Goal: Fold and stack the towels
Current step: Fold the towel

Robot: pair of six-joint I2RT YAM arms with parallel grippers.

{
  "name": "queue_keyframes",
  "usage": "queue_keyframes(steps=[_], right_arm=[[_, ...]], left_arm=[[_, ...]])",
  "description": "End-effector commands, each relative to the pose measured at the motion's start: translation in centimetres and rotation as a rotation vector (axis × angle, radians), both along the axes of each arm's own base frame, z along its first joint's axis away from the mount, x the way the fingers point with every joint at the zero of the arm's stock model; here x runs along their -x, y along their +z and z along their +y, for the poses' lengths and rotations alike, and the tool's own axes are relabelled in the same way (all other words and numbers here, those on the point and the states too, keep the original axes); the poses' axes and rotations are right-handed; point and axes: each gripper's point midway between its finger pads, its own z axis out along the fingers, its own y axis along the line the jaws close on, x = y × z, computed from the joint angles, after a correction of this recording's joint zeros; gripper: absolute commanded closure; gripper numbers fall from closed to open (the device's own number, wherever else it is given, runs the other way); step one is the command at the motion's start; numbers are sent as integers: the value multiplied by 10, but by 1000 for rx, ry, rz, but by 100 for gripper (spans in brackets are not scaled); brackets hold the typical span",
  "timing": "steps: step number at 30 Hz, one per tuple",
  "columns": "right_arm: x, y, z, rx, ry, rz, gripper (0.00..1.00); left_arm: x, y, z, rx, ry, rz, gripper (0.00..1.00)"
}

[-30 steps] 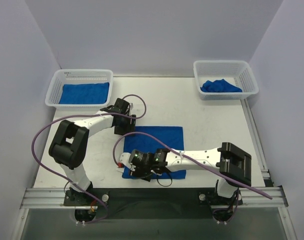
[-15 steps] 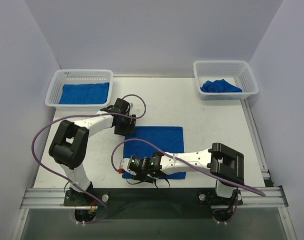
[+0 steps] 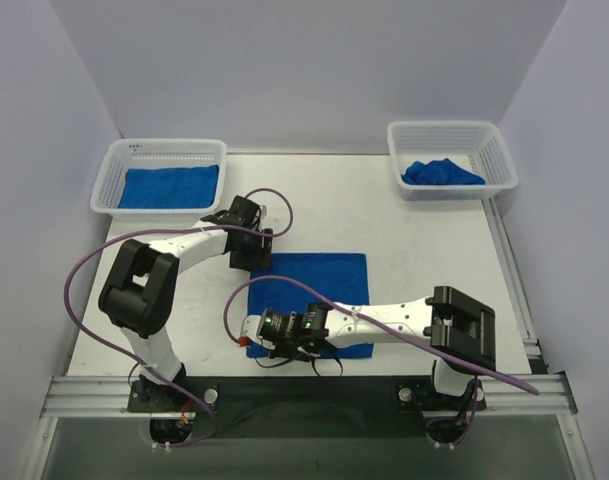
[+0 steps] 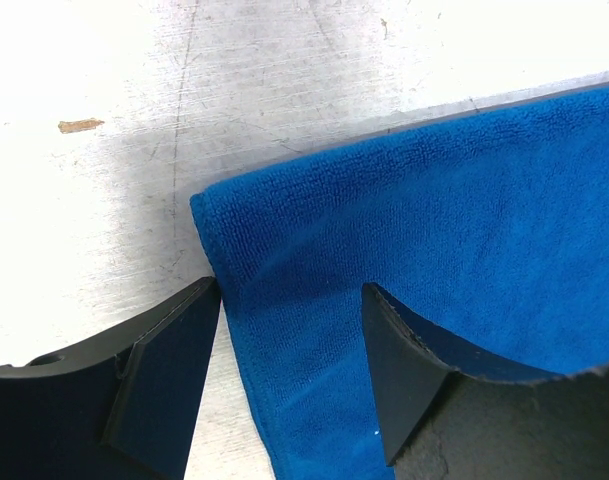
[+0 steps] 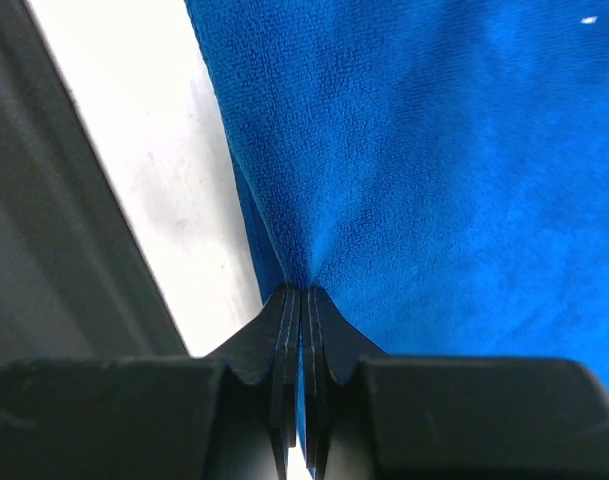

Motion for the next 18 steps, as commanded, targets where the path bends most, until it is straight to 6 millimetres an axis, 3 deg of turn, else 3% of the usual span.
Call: queue_keyframes(steps=[1,6,7,10,12,17,18], right_arm=[[5,36,2,-50,25,11,100],[20,37,0,-57,50,110,98],[21,34,-2,-48,51,126,87],[28,26,-4,-32,59,184,70],[28,23,-5,-28,61,209,67],[16,29,-12,-57,-23,232,67],[2,29,-20,-66,-107,222,66]], left_arm=[[-10,2,-5,14,-4,-16,31],[-9,-1,-4,10,-4,-11,31],[-9,-1,-4,11,-5,-11,31],[-8,-2,-4,10,-5,-8,31],[-9,-1,-4,8,-2,-10,31],[-12,7,-5,19,-1,-29,30],[-14,17,-6,30,-1,-54,29]])
